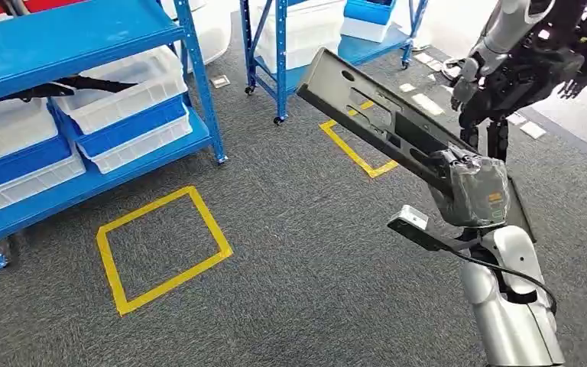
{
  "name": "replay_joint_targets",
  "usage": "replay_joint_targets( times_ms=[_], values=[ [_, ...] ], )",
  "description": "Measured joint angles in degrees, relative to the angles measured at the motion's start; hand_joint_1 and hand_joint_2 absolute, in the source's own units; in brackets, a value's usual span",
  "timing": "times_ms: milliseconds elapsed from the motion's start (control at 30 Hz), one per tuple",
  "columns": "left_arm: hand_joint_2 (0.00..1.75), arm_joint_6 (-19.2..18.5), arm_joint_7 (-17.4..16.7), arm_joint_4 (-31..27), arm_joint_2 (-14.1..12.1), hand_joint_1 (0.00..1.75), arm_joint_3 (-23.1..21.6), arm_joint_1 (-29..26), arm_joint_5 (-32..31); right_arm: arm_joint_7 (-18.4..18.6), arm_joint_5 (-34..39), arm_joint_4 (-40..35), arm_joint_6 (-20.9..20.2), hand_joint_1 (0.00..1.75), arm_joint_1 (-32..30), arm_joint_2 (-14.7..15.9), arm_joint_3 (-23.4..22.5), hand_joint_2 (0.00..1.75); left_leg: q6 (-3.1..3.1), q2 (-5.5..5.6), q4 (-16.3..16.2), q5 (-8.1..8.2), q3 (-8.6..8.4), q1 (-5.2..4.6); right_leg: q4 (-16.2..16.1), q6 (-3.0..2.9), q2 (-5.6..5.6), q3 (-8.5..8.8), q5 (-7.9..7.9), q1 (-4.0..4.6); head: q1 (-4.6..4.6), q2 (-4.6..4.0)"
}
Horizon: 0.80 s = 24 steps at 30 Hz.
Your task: Take the parts from the cabinet and place them on the table.
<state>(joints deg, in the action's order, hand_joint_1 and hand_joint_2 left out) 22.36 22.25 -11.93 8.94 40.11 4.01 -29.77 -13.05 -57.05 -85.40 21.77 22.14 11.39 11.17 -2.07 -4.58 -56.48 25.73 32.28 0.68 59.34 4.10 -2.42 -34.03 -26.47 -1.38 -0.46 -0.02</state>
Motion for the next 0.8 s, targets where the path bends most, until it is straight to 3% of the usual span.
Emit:
replay_joint_targets(
  times_ms=[33, 67, 167, 200, 233, 267, 300, 333, 367, 400, 433, 467, 500, 533, 567, 600, 667, 700, 733, 767, 800],
  values=[
    [1.75, 0.0, 0.0, 0.0, -0.1, 0.00, 0.0, 0.0, 0.0, 0.0, 0.0, -0.3, 0.0, 1.75, 0.1, 0.0, 0.0, 1.75, 0.31, -0.45, -0.1, 0.22, -0.18, -0.41, -3.0, -0.52, -2.62, 1.20, 0.16, 0.23, 0.15, 0.00],
    [1.75, 0.0, 0.1, 0.0, 0.0, 0.00, 0.0, 0.0, 0.0, 0.0, 0.0, -0.5, 0.0, 1.75, 0.1, -0.1, 0.0, 1.75, 0.74, -1.13, -0.2, 0.48, -0.22, -0.68, -3.0, -0.90, -1.93, 1.62, 0.66, 0.80, 0.07, 0.00],
    [1.75, 0.0, 0.1, 0.0, -0.1, 0.00, 0.0, 0.1, 0.0, 0.0, 0.0, -0.6, 0.0, 1.75, -0.1, -0.2, 0.0, 1.75, 1.29, -3.01, -0.2, 0.57, -0.67, -0.50, -2.8, -1.76, 0.44, 1.04, 1.00, 0.65, -0.06, 0.00],
    [1.75, 0.0, 0.1, 0.0, -0.1, 0.00, 0.0, 0.2, 0.0, 0.0, -0.1, -0.8, 0.0, 1.75, -0.2, -0.1, 0.0, 1.75, 1.82, -2.76, -0.4, 1.02, -0.46, -0.16, -3.0, -2.32, 1.12, 1.24, 1.35, -0.39, -0.11, 0.00],
    [1.75, 0.0, 0.1, 0.0, -0.1, 0.00, 0.0, 0.2, 0.0, 0.0, -0.1, -1.1, 0.0, 1.75, -0.2, -0.2, 0.0, 1.75, 2.17, 0.76, -2.3, 2.72, 0.05, 0.11, -3.0, -2.52, 1.76, 1.12, 1.41, -0.38, -0.33, 0.00],
    [1.75, 0.0, 0.1, 0.0, -0.1, 0.00, 0.0, 0.2, 0.0, 0.0, -0.1, -1.1, 0.0, 1.75, -0.1, -0.2, 0.0, 1.75, 2.19, 3.06, -6.2, 5.38, 1.72, 0.21, -3.0, -3.22, 2.17, 1.06, 1.55, -0.33, -0.37, 0.00],
    [1.75, 0.0, 0.1, 0.0, -0.1, 0.00, 0.0, 0.1, 0.0, 0.1, -0.1, -1.2, 0.0, 1.75, -0.2, -0.3, 0.0, 1.75, 2.27, 4.23, -11.3, 8.05, 4.07, 0.21, -3.0, -3.32, 2.80, 0.94, 1.56, -0.27, -0.46, 0.00],
    [1.75, 0.0, 0.3, 0.0, -0.1, 0.00, 0.0, -0.1, 0.1, 0.1, -0.1, -1.2, 0.0, 1.75, -0.2, -0.5, 0.0, 1.75, 2.35, 4.66, -15.9, 9.88, 6.19, 0.21, -3.0, -3.33, 3.58, 0.85, 1.57, -0.15, -0.44, 0.00],
    [1.75, 0.0, 0.6, 0.0, -0.1, 0.00, 0.1, -0.2, 0.1, 0.1, -0.2, -1.2, 0.0, 1.75, -0.4, -0.5, 0.0, 1.75, 2.34, 4.77, -18.7, 10.57, 7.66, 0.22, -3.0, -3.49, 4.28, 0.83, 1.68, -0.06, -0.46, 0.00],
    [1.75, 0.0, 0.9, 0.0, -0.1, 0.00, 0.1, -0.2, 0.1, 0.2, -0.4, -1.2, 0.1, 1.75, -0.6, -0.5, 0.0, 1.75, 2.29, 4.77, -19.0, 9.81, 7.95, 0.24, -3.0, -3.49, 5.09, 0.84, 1.68, -0.01, -0.44, 0.00],
    [1.75, 0.0, 1.2, 0.0, -0.1, 0.00, 0.1, -0.1, -0.1, 0.5, -0.6, -1.5, 0.1, 1.75, -0.9, -0.6, 0.0, 1.75, 2.19, 4.78, -16.4, 7.65, 6.85, 0.31, -2.9, -3.48, 5.82, 0.88, 1.68, -0.03, -0.48, 0.00],
    [1.75, 0.0, 1.5, 0.0, -0.1, 0.00, 0.1, -0.1, -0.2, 0.7, -0.7, -1.9, 0.2, 1.75, -1.1, -0.6, 0.0, 1.75, 2.08, 4.99, -11.7, 4.84, 4.61, 0.44, -2.8, -3.46, 6.65, 0.93, 1.68, -0.05, -0.44, 0.00],
    [1.75, 0.0, 1.6, 0.0, -0.2, 0.00, 0.1, -0.1, -0.3, 0.8, -0.8, -2.3, 0.3, 1.75, -1.3, -0.6, 0.0, 1.75, 1.91, 6.18, -6.5, 2.26, 2.02, 0.63, -2.7, -3.42, 7.37, 0.99, 1.68, -0.07, -0.46, 0.00],
    [1.75, 0.0, 1.7, 0.0, -0.2, 0.00, 0.1, -0.1, -0.6, 1.0, -0.9, -3.0, 0.4, 1.75, -1.6, -0.6, 0.0, 1.75, 1.64, 9.55, -2.3, 1.12, 0.14, 0.98, -2.6, -3.36, 7.92, 0.83, 1.70, -0.23, -0.48, 0.00],
    [1.75, 0.0, 1.7, 0.0, -0.2, 0.00, 0.1, -0.2, -0.9, 1.1, -0.9, -3.4, 0.6, 1.75, -1.8, -0.5, 0.0, 1.75, 1.72, 10.00, -1.0, 1.61, -0.35, 1.04, -2.2, -2.98, 8.56, 0.39, 1.65, 0.56, -0.37, 0.00],
    [1.75, -0.1, 1.7, 0.0, -0.3, 0.00, 0.1, 0.0, -1.1, 1.1, -1.1, -4.0, 0.9, 1.75, -2.1, -0.5, -0.2, 1.75, 1.70, 9.19, -1.4, 1.59, -0.26, 0.72, -2.4, -2.55, 9.15, -0.10, 1.93, 0.23, -0.51, 0.00],
    [1.75, -0.3, 1.8, 0.0, -0.3, 0.00, 0.1, 0.0, -1.4, 1.2, -1.1, -5.0, 1.1, 1.75, -3.6, -0.3, -0.5, 1.75, 1.04, 7.98, -1.2, 1.51, -0.32, 0.08, -2.9, -1.50, 10.61, -0.41, 2.35, -0.15, -0.44, 0.00],
    [1.75, -0.5, 2.0, 0.0, -0.2, 0.00, 0.1, 0.2, -1.5, 1.2, -1.2, -5.6, 1.1, 1.75, -4.3, 0.0, -0.8, 1.75, 0.20, 7.04, -0.3, 0.88, -0.66, 0.61, -2.6, -1.10, 10.28, -0.95, 2.21, 0.43, -0.42, 0.00],
    [1.75, -0.7, 2.1, 0.0, -0.2, 0.00, 0.1, 0.3, -1.7, 1.2, -1.2, -5.9, 1.4, 1.75, -4.7, 0.2, -1.1, 1.75, -0.09, 6.39, 0.1, 0.65, -0.89, 0.32, -1.2, -1.20, 6.62, -1.63, 1.48, 0.23, -0.37, 0.00],
    [1.75, -0.8, 2.1, 0.0, -0.2, 0.00, 0.0, 0.3, -2.1, 1.2, -1.3, -6.2, 1.5, 1.75, -4.6, 0.3, -1.3, 1.75, -0.51, 5.58, 0.1, 0.73, -0.88, 0.27, 1.9, -1.46, 4.37, -3.24, -0.20, 0.43, 0.19, 0.00],
    [1.75, -0.9, 2.1, 0.0, -0.2, 0.00, 0.0, 0.3, -2.4, 1.4, -1.5, -6.6, 1.6, 1.75, -4.7, 0.3, -1.4, 1.75, -0.58, 4.67, 0.1, 0.79, -0.91, 0.12, 6.6, -1.64, 3.58, -5.56, -2.25, 0.42, 0.24, 0.00]
  ],
)
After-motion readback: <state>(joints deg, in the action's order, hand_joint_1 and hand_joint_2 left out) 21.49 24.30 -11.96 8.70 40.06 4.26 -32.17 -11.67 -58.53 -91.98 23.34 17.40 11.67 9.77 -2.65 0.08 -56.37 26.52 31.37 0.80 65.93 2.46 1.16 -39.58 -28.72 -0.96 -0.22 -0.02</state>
